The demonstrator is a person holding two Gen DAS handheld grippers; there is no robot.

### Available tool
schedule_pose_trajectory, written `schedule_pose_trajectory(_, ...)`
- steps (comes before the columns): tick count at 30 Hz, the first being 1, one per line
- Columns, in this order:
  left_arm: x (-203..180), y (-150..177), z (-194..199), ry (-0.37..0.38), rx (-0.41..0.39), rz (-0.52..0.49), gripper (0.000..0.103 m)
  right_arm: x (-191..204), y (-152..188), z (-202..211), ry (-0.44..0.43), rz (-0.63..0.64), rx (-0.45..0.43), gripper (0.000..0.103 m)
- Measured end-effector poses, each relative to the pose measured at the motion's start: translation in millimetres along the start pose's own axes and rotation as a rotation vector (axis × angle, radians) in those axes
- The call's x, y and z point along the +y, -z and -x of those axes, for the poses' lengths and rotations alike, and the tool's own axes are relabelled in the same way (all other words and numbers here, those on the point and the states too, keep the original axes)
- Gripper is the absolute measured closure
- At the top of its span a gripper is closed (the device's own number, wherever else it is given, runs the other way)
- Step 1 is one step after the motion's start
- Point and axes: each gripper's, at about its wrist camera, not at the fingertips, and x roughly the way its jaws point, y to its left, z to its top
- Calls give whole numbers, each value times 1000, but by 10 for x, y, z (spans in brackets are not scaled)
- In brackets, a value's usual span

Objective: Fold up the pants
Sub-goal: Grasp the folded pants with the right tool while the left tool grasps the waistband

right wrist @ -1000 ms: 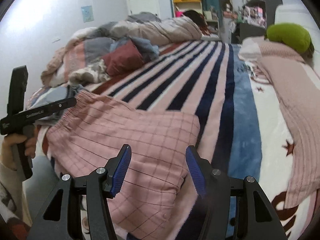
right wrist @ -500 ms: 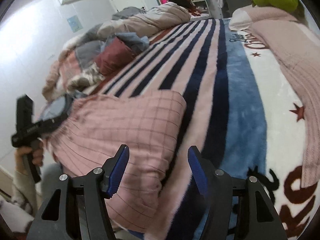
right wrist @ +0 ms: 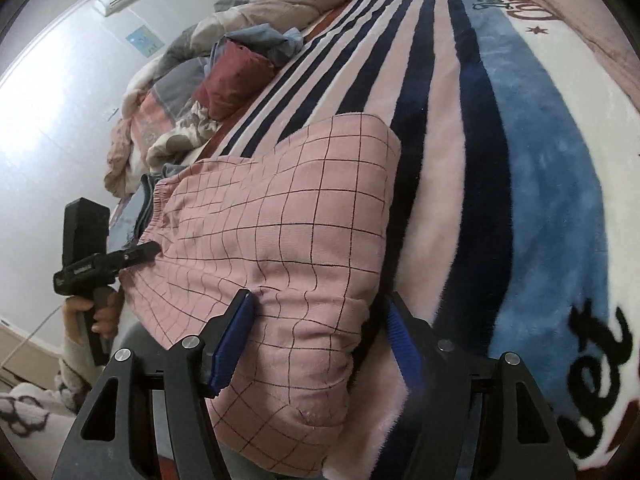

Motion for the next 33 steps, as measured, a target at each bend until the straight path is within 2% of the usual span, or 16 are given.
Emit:
schedule_pose_trajectory(1,-8,-3,-9,4,-4,1,58,-1,-2,-5,-2,-2,2,43)
schedule_pose_trajectory(5,-111,13,-43,-40,-23,-42,67,52,-1,-47,-21,12,18,68)
schedule_pose_trajectory(7,-173,23,-29,-61,-39,-72,72,107,-11,-51,-11,31,20,73)
schedule_pose_trajectory(11,-243,15,31,-79,-69,-121,77,225,-38,-8,14,65,-9,86)
schedule_pose_trajectory(21,-380,-53,339,-81,-149,-221,81,530,-186,188,53,125,-87,91)
schedule_pose_trajectory(27,-332,-166,722,-93,-226,-247,81,865,-352,151,57,179,-110,91)
schedule_pose_trajectory(33,-143,-340,1269,-126,-314,-254,81,1375,-624,35,24,255,-140,91)
